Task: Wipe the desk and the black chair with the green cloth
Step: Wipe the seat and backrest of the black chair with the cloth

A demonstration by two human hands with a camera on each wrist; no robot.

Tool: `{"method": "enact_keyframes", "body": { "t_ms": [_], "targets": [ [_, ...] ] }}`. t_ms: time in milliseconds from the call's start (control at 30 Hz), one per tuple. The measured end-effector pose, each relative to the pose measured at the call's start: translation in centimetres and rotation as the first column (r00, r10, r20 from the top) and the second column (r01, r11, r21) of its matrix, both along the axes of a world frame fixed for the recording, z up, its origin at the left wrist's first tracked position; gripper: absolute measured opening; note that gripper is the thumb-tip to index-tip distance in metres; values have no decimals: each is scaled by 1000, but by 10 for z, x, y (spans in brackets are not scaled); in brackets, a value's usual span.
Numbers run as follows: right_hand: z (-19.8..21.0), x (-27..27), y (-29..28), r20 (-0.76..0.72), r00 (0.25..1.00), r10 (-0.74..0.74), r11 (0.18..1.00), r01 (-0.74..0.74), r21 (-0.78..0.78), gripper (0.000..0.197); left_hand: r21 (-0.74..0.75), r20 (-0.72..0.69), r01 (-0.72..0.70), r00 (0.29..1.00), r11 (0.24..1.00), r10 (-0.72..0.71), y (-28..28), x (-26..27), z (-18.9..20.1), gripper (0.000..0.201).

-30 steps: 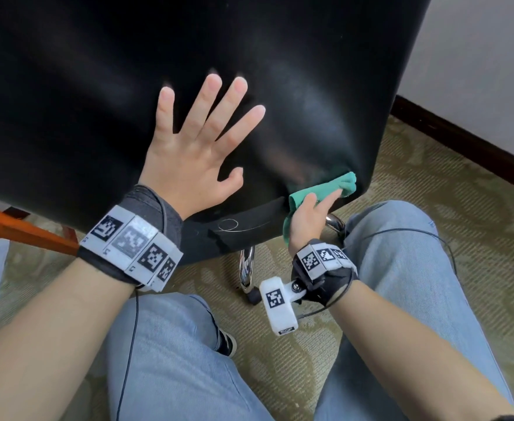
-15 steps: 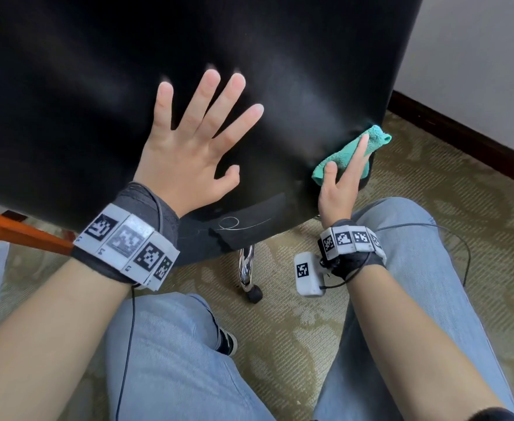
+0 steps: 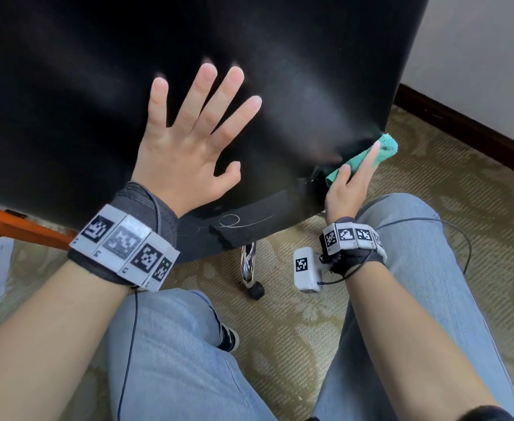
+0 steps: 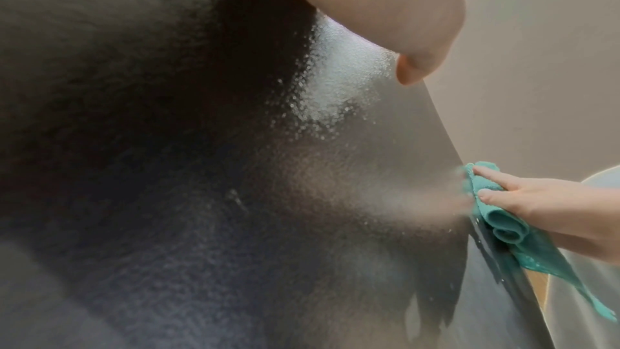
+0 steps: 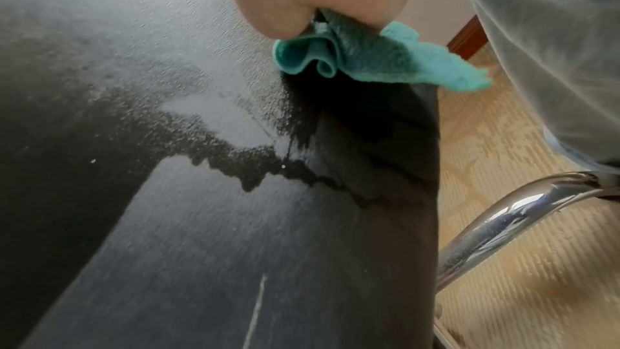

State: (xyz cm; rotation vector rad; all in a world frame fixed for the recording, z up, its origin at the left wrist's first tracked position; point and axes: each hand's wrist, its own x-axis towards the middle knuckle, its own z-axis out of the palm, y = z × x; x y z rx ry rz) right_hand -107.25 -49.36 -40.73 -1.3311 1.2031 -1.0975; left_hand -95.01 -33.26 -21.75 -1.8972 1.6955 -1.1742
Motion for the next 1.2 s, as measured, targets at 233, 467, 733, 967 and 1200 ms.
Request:
{"method": "enact_keyframes", "body": {
  "t_ms": [233,467,733,967,1200],
  "targets": [
    [-15,-8,6,-127,992,26,989,-6,149,58,2,-13,5,1000,1000,-5,0,0,0,85],
    [-33,-9,17,-234,948,217,833,-55,550,59,16,-25,4,1000,1000,-4,1,-1,1,83],
    [-6,7,10,21,998,-67,962,59,266,60,35,-44,7,999,999,-5,2,0,2,85],
    [14,8,-11,142,989,-45,996,34,79,61,32,-37,17,999,999,-15,2,1,1,87],
    [-10,3,3,65,998,0,942,-22,336,61,29,-44,13,999,999,-12,1,0,1,85]
  ]
}}
